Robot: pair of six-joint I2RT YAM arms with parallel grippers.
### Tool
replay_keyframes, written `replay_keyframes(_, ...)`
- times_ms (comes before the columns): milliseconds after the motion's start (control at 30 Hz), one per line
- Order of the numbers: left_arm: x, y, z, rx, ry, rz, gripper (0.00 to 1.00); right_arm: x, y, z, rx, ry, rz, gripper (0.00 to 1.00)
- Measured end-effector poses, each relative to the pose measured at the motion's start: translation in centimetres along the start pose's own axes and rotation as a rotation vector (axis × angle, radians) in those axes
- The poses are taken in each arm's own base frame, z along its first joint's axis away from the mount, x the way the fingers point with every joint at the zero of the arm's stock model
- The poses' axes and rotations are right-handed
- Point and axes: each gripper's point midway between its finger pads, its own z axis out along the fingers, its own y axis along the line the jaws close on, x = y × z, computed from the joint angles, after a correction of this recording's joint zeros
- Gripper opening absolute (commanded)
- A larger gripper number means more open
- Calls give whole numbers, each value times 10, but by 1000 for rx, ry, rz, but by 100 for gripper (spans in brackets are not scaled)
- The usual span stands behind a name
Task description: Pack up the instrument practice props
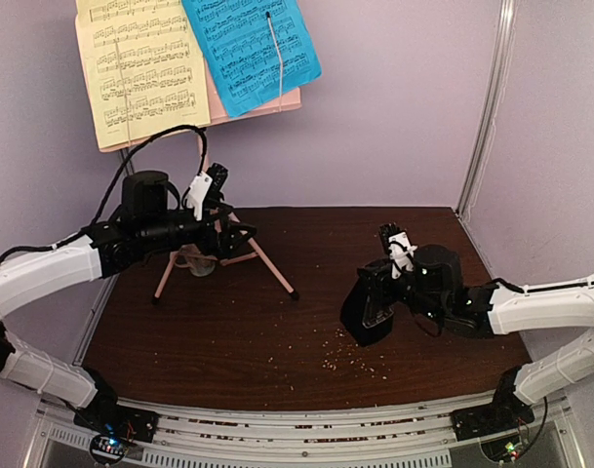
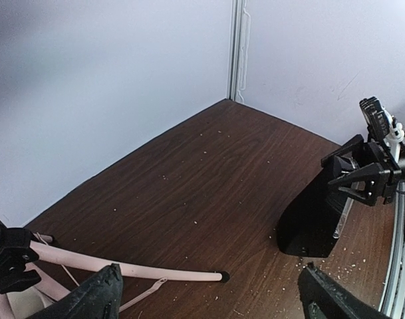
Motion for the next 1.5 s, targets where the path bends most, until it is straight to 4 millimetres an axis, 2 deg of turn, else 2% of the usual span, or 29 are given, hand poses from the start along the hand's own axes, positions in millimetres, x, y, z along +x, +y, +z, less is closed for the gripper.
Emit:
replay_keyframes(433, -11, 7, -10, -56, -35, 10, 95, -8, -95, 2, 366, -46, 87, 52)
replay_keyframes(700, -25, 8, -28, -92, -87, 24, 95, -10, -156, -3, 524, -66, 144, 52)
replay_keyframes(867, -32, 10, -33, -113, -110, 33, 95, -10, -182, -8, 595, -71, 170, 54)
replay_keyframes(967, -33, 11, -35, -122, -117, 35, 95, -9, -185, -9, 599, -69, 177, 62)
replay_keyframes(1133, -38, 13, -41, -139, -133, 41, 95, 0, -178, -4, 553, -2, 165, 94)
replay_keyframes(1200, -40, 13, -43, -146, -138, 44, 95, -3, -171, 1, 507, 29, 153, 98)
replay_keyframes(1333, -42, 16, -47, -167, -148, 53, 95, -32, -157, -3, 429, 29, 137, 100)
replay_keyframes(1500, -48, 18, -56, -195, -169, 64, 96, -83, -144, -29, 358, -32, 129, 100)
